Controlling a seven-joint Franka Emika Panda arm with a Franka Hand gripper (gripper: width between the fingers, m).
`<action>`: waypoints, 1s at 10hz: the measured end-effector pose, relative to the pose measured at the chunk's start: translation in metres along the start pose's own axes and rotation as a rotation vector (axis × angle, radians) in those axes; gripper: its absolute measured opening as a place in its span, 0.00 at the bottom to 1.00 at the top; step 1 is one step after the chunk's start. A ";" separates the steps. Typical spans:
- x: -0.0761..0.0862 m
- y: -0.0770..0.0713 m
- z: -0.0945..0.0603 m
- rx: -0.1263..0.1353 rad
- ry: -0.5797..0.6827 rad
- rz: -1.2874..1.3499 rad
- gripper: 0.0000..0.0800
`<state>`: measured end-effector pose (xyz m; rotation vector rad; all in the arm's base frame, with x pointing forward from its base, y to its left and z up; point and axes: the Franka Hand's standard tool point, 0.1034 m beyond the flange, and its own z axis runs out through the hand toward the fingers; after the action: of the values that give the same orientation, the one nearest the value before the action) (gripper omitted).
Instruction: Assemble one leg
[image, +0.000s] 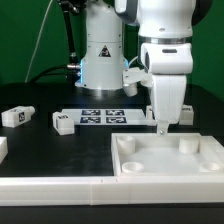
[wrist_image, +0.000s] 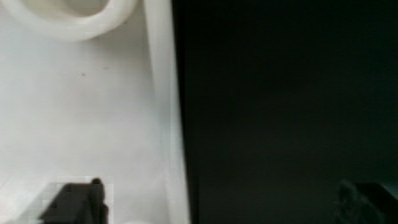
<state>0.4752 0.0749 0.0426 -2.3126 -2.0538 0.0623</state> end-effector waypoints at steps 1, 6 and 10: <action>0.002 -0.004 -0.009 -0.011 -0.003 0.085 0.81; 0.005 -0.006 -0.008 -0.007 0.007 0.438 0.81; 0.030 -0.032 -0.008 0.021 -0.001 1.020 0.81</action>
Offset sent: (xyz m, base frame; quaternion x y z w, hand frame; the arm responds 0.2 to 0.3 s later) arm 0.0000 0.0000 0.0000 0.0000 0.0000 0.3146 0.9492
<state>0.4474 0.1083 0.0523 -3.0310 -0.6651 0.1124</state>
